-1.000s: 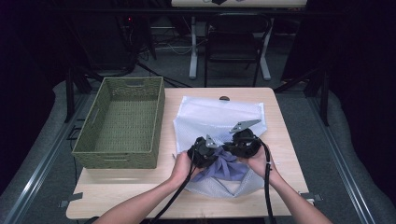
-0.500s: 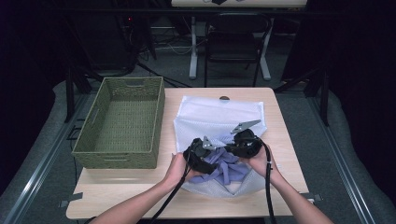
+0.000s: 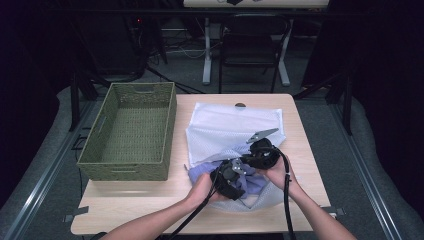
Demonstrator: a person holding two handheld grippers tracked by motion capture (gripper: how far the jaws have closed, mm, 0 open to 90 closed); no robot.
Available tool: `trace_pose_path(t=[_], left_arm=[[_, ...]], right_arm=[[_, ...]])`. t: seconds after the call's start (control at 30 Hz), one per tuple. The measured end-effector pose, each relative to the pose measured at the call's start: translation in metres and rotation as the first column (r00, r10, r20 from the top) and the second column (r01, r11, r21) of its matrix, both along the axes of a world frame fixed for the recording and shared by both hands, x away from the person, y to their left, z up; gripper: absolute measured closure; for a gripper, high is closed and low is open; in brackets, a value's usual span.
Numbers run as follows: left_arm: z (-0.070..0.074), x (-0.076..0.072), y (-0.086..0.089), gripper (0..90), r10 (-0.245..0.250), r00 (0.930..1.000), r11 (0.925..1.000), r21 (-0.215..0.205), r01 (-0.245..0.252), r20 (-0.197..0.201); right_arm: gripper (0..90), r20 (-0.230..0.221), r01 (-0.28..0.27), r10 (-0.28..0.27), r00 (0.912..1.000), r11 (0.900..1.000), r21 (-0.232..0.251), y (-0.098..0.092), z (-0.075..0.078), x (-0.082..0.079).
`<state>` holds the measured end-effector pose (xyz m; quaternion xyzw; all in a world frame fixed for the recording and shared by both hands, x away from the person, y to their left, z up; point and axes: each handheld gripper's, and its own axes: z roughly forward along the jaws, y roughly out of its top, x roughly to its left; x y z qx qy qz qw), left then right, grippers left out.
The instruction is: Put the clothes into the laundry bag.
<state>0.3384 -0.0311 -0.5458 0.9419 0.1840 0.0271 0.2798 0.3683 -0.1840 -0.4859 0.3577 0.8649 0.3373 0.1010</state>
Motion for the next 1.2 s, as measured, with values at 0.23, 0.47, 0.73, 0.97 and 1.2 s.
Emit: trace_pose_path(t=[0.23,0.47,0.73,0.97,1.2], left_arm=[[-0.014,0.019,0.009,85.8,0.084,0.9963,0.9959,-0.034,-0.084,-0.02],[0.002,0.028,0.015,89.3,0.169,0.9844,0.9818,-0.097,-0.163,0.05],[0.003,0.038,0.016,88.8,0.272,0.9588,0.9553,-0.145,-0.258,0.083],[0.004,0.034,0.016,73.3,0.208,0.9769,0.9734,-0.109,-0.202,0.05],[0.023,0.018,0.02,47.1,0.157,0.9859,0.9842,-0.093,-0.151,0.059]], right_arm=[[88.3,-0.007,-0.01,0.01,0.9999,1.0,-0.003,0.002,-0.001,0.0],[88.3,0.005,-0.005,0.005,1.0,1.0,0.014,0.005,0.007,-0.004],[88.3,0.015,-0.004,0.004,0.9999,0.999,0.039,0.006,0.014,-0.007],[88.3,-0.01,0.005,-0.005,0.9999,1.0,0.02,0.001,0.005,-0.003],[88.3,0.0,0.01,-0.01,1.0,1.0,0.023,-0.003,0.007,-0.004]])
